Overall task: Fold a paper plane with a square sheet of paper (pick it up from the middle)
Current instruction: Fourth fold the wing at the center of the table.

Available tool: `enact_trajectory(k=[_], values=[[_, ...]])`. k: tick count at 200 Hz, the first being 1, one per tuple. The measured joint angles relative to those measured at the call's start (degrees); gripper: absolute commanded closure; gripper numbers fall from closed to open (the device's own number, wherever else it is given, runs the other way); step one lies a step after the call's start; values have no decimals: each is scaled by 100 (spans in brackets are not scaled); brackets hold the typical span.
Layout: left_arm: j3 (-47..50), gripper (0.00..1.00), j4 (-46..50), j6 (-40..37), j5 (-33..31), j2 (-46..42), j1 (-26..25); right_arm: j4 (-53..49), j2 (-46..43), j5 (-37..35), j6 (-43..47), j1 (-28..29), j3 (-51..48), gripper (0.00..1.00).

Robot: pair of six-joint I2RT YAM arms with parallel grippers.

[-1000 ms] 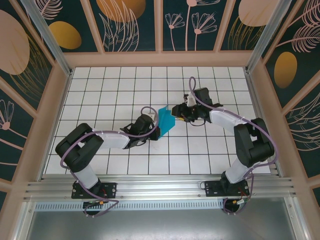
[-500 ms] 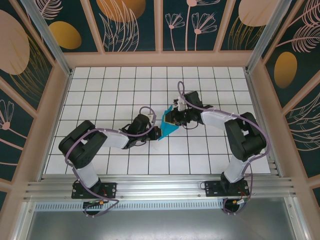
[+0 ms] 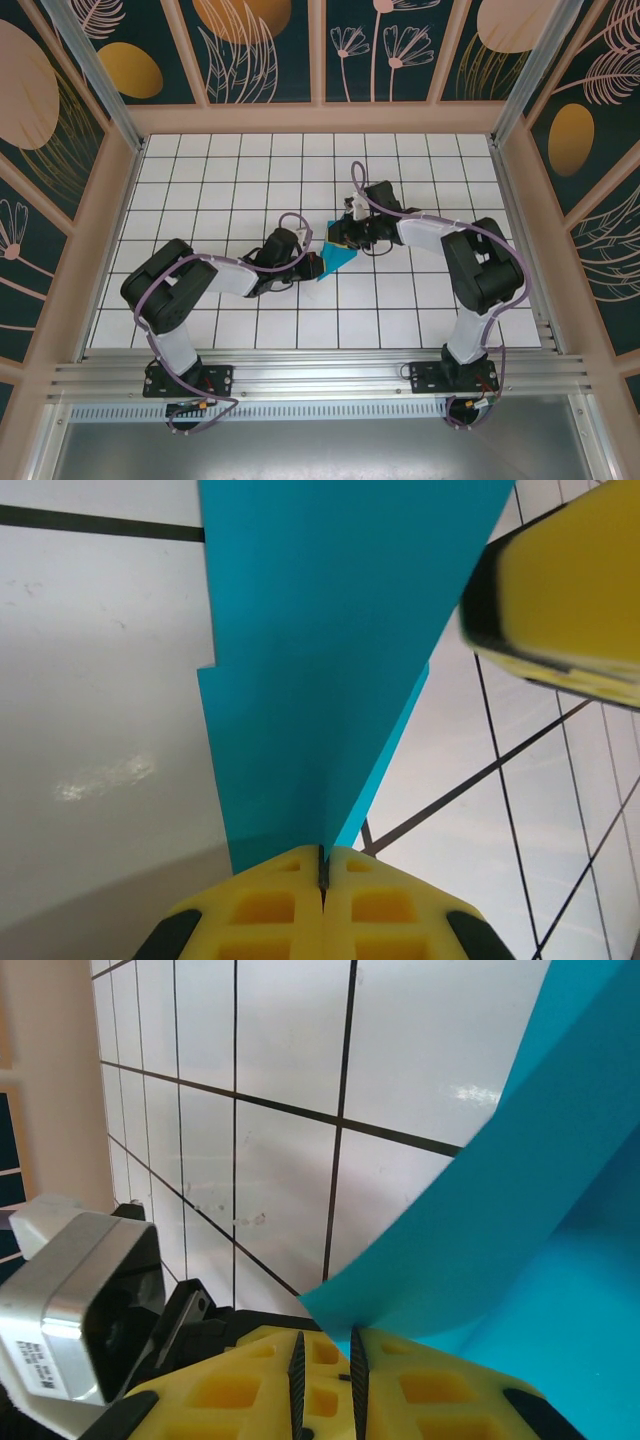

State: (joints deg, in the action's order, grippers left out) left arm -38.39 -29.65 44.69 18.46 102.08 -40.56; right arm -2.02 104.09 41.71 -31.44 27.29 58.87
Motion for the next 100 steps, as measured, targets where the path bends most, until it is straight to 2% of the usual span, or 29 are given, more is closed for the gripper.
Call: enact_trajectory(k=[100], values=[[-52,94,-55,66,367,225,50,35,378,-20,0,20,175,76]])
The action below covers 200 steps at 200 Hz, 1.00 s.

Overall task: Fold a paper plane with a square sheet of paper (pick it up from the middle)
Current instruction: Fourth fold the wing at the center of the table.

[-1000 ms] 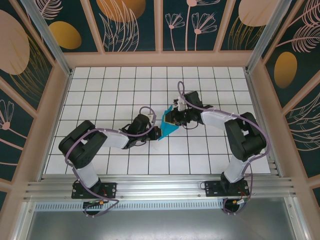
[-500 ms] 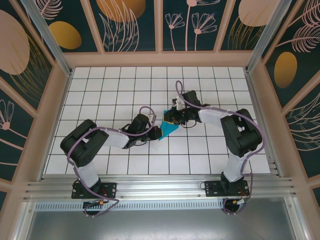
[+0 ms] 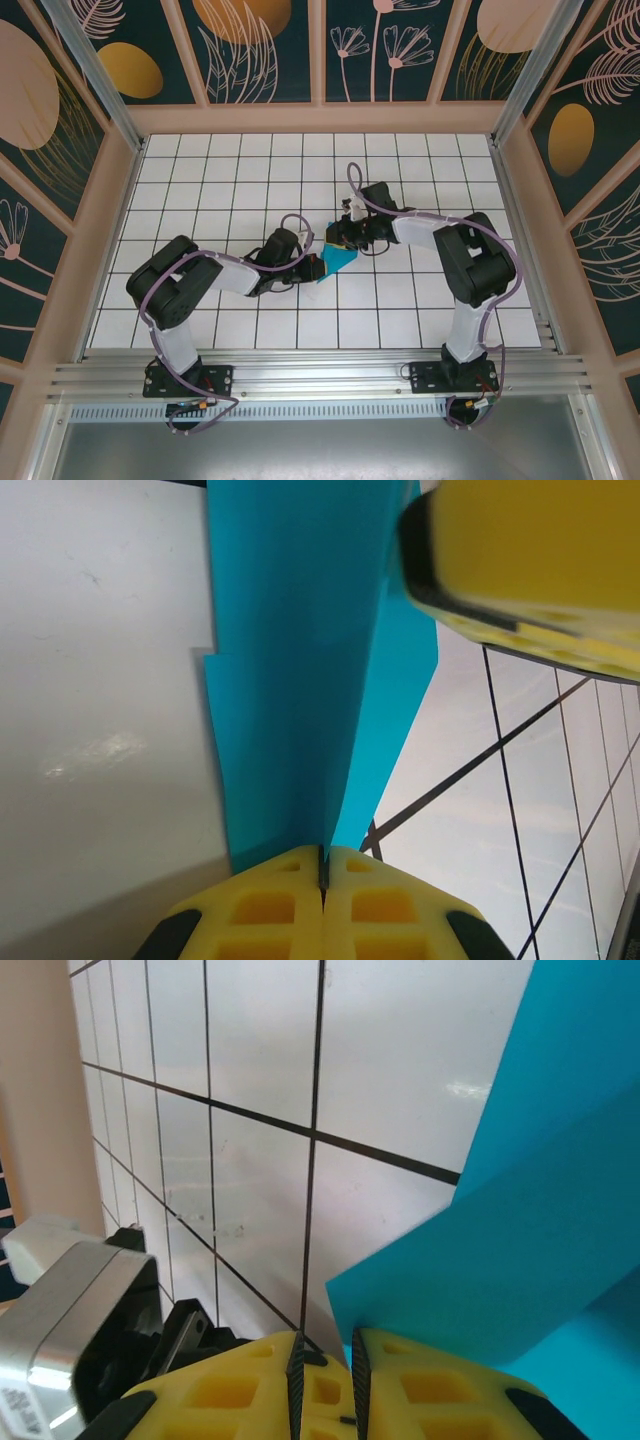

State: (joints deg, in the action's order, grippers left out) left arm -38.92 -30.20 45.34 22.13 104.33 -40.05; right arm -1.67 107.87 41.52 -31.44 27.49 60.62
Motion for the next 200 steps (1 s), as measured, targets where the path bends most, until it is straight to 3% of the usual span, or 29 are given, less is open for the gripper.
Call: enact_trajectory(k=[91,200], values=[[-48,66,-20,7,170,-24,17,0,116,-249,-4,-13,9,77],[-166,64,448,-385,-52,-166,11,0,116,-291,-24,-44,9,77]])
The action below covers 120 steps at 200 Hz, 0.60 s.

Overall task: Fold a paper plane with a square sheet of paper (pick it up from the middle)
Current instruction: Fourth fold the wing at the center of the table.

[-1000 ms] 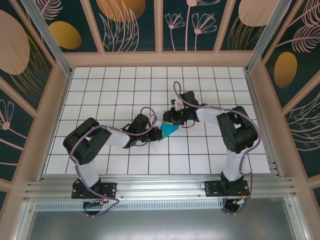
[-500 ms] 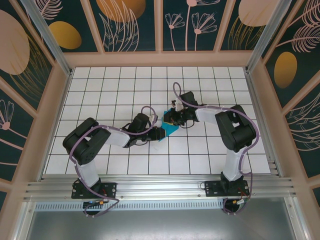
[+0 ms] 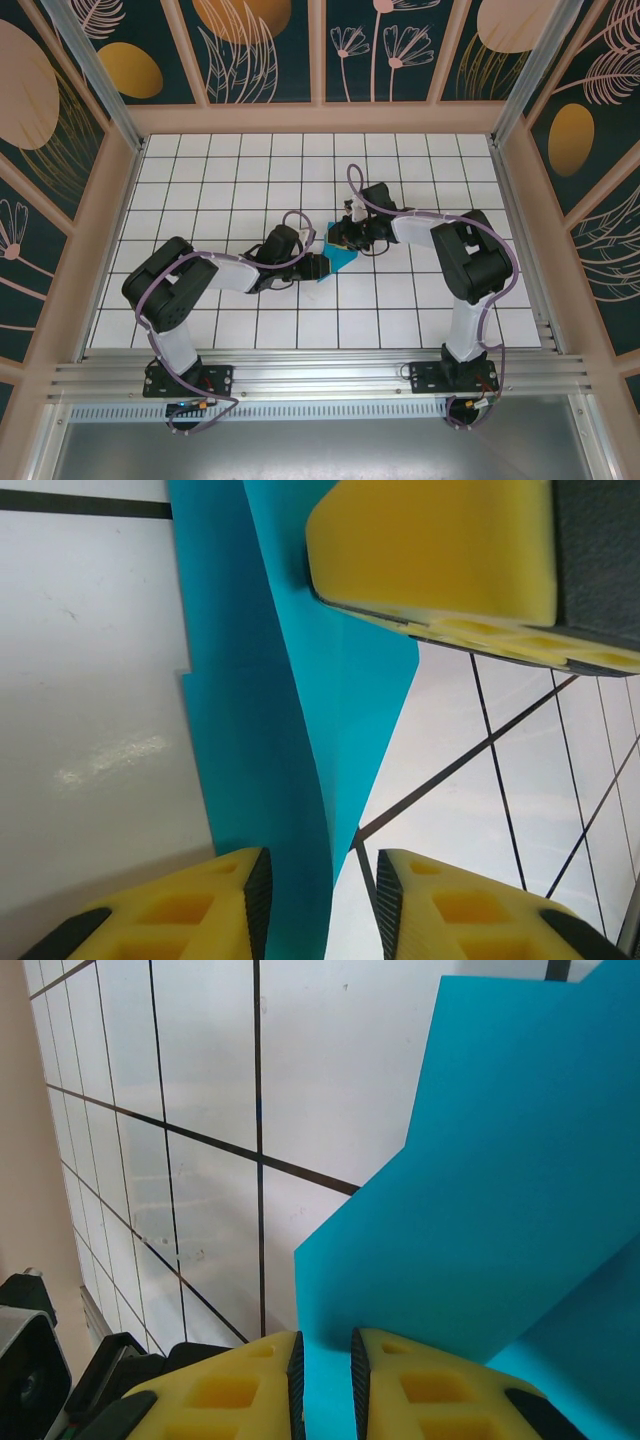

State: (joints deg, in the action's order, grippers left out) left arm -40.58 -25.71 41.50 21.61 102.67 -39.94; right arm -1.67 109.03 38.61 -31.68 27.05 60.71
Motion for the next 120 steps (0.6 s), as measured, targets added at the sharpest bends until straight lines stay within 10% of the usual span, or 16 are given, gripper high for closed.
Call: enact_trajectory(k=[120], values=[[-389,79,654,-409,-264,127,-20,0,-2,0,-20,-7,0,77]])
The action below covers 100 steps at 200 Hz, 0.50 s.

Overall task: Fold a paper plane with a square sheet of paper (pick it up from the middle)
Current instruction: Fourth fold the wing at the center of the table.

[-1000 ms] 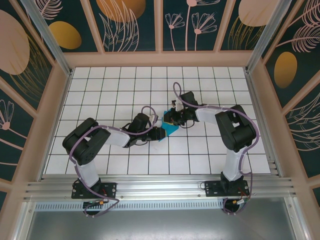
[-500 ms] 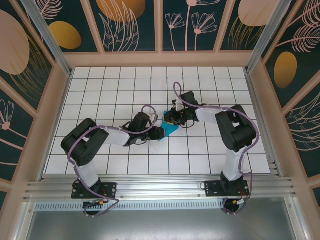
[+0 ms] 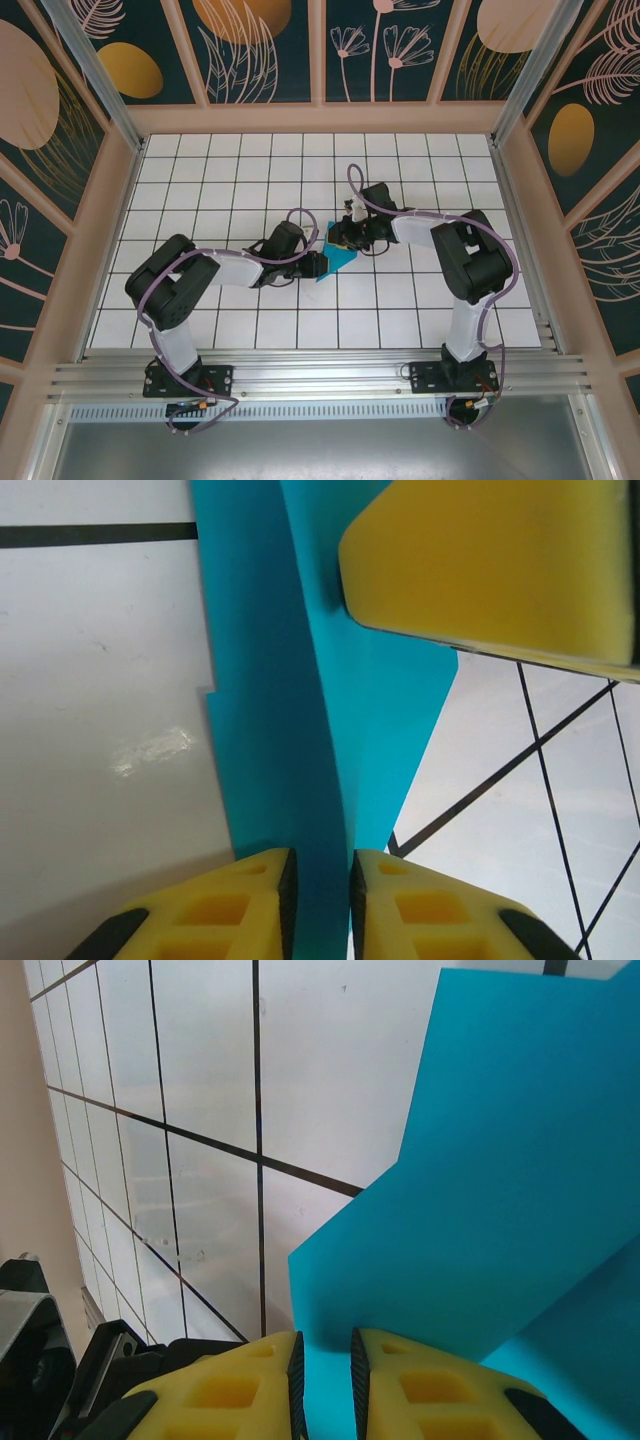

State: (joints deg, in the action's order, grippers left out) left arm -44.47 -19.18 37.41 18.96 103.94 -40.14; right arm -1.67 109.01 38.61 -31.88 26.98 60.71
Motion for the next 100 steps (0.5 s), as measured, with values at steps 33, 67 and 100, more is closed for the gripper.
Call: enact_trajectory(k=[33,67,100], values=[[-22,90,68,-72,-70,15,-4,-9,-11,-17,0,0,0,76],[-24,99,76,-107,-76,15,-4,-24,-184,-76,0,-20,0,76],[-24,100,9,-59,70,15,-4,-20,-422,-111,0,-66,-35,75]])
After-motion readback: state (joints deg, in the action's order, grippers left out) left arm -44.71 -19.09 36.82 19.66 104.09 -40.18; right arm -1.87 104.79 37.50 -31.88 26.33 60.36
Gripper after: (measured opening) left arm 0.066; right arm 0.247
